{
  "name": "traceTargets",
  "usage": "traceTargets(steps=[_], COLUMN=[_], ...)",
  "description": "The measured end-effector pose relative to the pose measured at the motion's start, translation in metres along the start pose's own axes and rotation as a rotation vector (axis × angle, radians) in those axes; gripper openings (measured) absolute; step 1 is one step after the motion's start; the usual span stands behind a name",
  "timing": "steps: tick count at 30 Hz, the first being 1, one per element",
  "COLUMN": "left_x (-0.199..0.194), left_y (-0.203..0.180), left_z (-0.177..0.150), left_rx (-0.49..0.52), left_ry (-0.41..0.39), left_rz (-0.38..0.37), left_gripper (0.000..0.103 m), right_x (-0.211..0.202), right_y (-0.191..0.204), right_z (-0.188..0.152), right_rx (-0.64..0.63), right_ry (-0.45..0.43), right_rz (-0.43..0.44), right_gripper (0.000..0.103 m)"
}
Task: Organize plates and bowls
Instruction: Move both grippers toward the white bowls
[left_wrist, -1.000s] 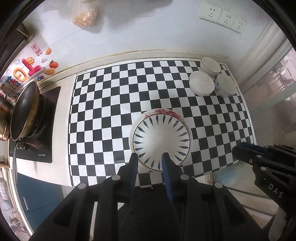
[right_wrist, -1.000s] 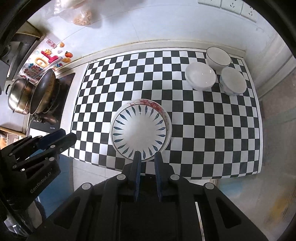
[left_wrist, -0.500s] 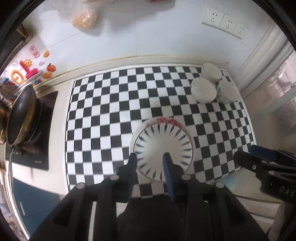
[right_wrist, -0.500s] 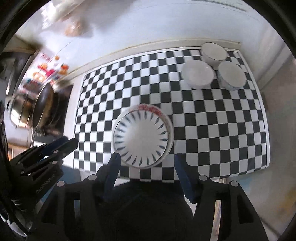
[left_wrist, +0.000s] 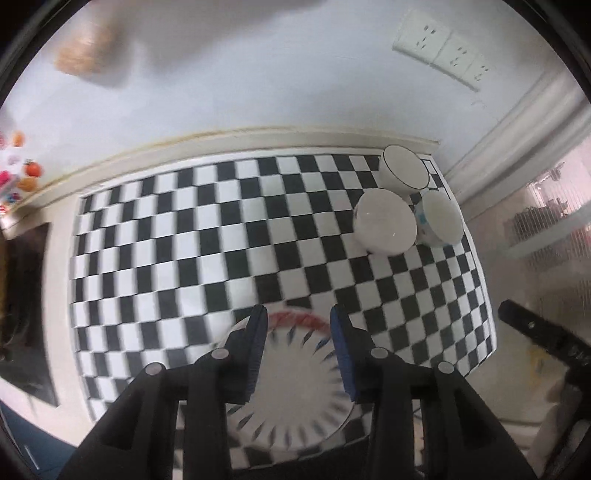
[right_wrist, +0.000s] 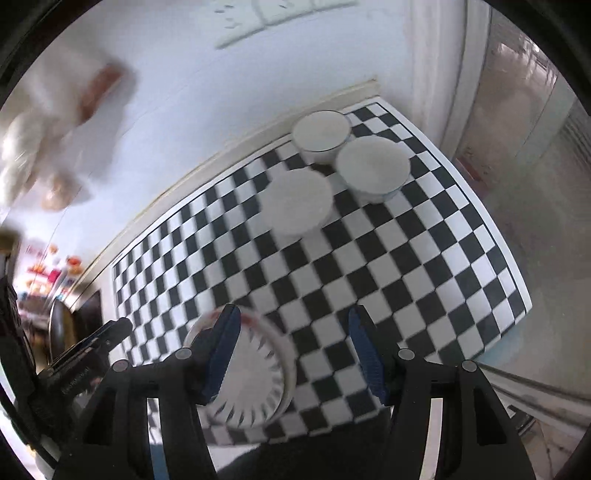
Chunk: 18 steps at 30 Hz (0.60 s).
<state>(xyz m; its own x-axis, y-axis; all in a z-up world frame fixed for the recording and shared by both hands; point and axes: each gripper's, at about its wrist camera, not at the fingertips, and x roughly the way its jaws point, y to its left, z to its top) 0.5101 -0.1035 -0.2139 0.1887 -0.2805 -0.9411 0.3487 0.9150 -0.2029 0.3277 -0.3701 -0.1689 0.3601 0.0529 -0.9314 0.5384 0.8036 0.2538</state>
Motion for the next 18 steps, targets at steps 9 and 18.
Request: traceTargets(steps=[9,18], left_x=[0.115,0.203], left_y=[-0.042,-0.084], left_z=[0.082,0.128], left_rx=[-0.051,-0.014], left_ry=[0.144,0.247], left_rz=[0.014,0.076], left_gripper=[0.032,0.032], right_x=[0.116,0.195], right_y=[-0.057,-0.067], right_z=[0.086,0.127], right_rx=[0.102,0.081], right_ry=[0.113,0.264], right_rz=[-0.008,0.120], right_gripper=[0.060,0.053])
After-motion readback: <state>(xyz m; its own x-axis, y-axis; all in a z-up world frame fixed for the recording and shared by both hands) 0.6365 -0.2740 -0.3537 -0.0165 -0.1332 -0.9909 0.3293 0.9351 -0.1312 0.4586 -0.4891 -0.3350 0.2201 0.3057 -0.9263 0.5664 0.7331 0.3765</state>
